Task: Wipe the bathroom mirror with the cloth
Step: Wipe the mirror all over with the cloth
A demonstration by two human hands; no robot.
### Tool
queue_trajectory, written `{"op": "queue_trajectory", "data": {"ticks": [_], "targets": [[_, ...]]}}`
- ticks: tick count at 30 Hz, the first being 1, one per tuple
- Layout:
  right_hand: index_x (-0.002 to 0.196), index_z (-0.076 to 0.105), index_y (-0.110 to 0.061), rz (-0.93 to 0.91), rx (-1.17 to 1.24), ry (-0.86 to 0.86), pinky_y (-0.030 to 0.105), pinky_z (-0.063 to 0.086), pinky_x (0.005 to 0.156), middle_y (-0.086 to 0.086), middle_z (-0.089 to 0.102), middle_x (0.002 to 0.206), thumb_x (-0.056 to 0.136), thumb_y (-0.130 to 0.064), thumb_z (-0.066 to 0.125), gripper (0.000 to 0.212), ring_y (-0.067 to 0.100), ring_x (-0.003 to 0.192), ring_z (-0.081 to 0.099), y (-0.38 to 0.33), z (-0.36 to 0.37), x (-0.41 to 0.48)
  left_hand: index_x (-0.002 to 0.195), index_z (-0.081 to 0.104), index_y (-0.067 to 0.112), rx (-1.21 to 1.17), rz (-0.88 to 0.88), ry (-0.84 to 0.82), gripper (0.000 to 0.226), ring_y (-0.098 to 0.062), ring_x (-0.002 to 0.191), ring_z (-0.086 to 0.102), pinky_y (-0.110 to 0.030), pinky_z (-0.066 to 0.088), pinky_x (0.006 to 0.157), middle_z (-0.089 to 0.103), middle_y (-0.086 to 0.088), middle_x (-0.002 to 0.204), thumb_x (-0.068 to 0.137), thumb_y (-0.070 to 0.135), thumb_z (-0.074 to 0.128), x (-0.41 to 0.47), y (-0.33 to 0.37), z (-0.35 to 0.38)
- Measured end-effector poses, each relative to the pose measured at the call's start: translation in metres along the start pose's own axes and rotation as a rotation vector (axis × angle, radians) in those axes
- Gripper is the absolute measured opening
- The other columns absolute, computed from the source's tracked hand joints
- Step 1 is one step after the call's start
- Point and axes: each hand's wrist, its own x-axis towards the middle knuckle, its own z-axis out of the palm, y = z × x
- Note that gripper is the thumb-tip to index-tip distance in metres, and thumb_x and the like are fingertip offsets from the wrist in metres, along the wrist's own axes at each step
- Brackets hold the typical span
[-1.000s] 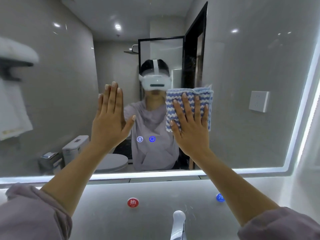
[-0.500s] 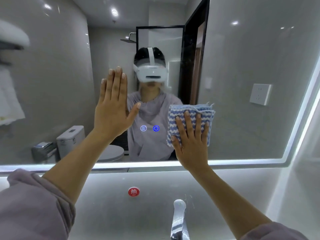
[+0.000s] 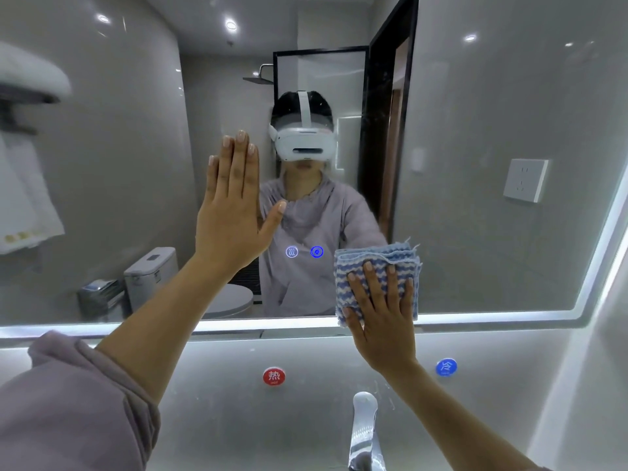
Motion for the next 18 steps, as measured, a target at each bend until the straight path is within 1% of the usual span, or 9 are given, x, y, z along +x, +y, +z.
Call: {"op": "queue_trajectory", "data": {"ticks": [3, 5, 8, 12, 15, 18], "targets": [[0.154, 0.007, -0.027, 0.017, 0.026, 0.012, 0.053, 0.004, 0.119, -0.003, -0.002, 0.162, 0.098, -0.041, 0.032, 0.063, 0.027, 0.149, 0.000, -0.005, 0.000, 0.001, 0.150, 0.011, -0.006, 0.001, -0.004, -0.010, 0.078, -0.038, 0.148, 0.008, -0.044, 0.003, 0.122, 0.011, -0.025, 0.158, 0.099, 0.049, 0.034, 0.001, 0.001, -0.001], [0.154, 0.006, -0.027, 0.024, 0.045, 0.010, 0.054, 0.004, 0.118, -0.002, -0.001, 0.163, 0.100, -0.041, 0.027, 0.060, 0.028, 0.149, -0.001, -0.009, 0.000, 0.000, 0.149, 0.011, -0.006, 0.001, -0.008, -0.014, 0.078, -0.038, 0.148, 0.008, -0.045, 0.004, 0.122, 0.011, -0.025, 0.158, 0.099, 0.049, 0.033, 0.001, 0.001, -0.001], [0.154, 0.006, -0.026, 0.022, 0.052, -0.023, 0.055, 0.006, 0.118, 0.000, 0.000, 0.163, 0.101, -0.042, 0.024, 0.059, 0.030, 0.149, 0.002, -0.020, 0.003, -0.003, 0.149, 0.011, -0.006, -0.001, -0.015, -0.024, 0.078, -0.038, 0.148, 0.008, -0.045, 0.004, 0.122, 0.011, -0.025, 0.158, 0.099, 0.050, 0.031, 0.001, 0.002, -0.001], [0.154, 0.007, -0.027, 0.024, 0.052, -0.038, 0.052, 0.002, 0.119, -0.001, 0.001, 0.163, 0.097, -0.041, 0.033, 0.064, 0.029, 0.149, 0.004, -0.047, 0.013, -0.006, 0.149, 0.012, -0.006, -0.002, -0.015, -0.033, 0.079, -0.038, 0.147, 0.008, -0.046, 0.005, 0.122, 0.011, -0.025, 0.158, 0.099, 0.051, 0.029, 0.001, 0.001, -0.001], [0.154, 0.011, -0.026, 0.009, 0.067, -0.040, 0.052, 0.008, 0.118, 0.000, 0.008, 0.162, 0.096, -0.041, 0.036, 0.065, 0.031, 0.147, 0.011, -0.069, 0.017, -0.006, 0.149, 0.013, -0.006, -0.012, -0.019, -0.030, 0.079, -0.038, 0.147, 0.009, -0.046, 0.005, 0.122, 0.012, -0.025, 0.158, 0.098, 0.052, 0.029, 0.001, 0.001, -0.001], [0.150, 0.024, -0.024, -0.030, 0.069, -0.027, 0.052, 0.011, 0.116, 0.003, 0.023, 0.158, 0.095, -0.042, 0.038, 0.060, 0.033, 0.144, 0.019, -0.089, 0.018, -0.001, 0.150, 0.011, -0.006, -0.010, -0.026, -0.046, 0.080, -0.038, 0.148, 0.008, -0.044, 0.003, 0.122, 0.011, -0.025, 0.159, 0.098, 0.053, 0.025, 0.001, 0.001, -0.001]]}}
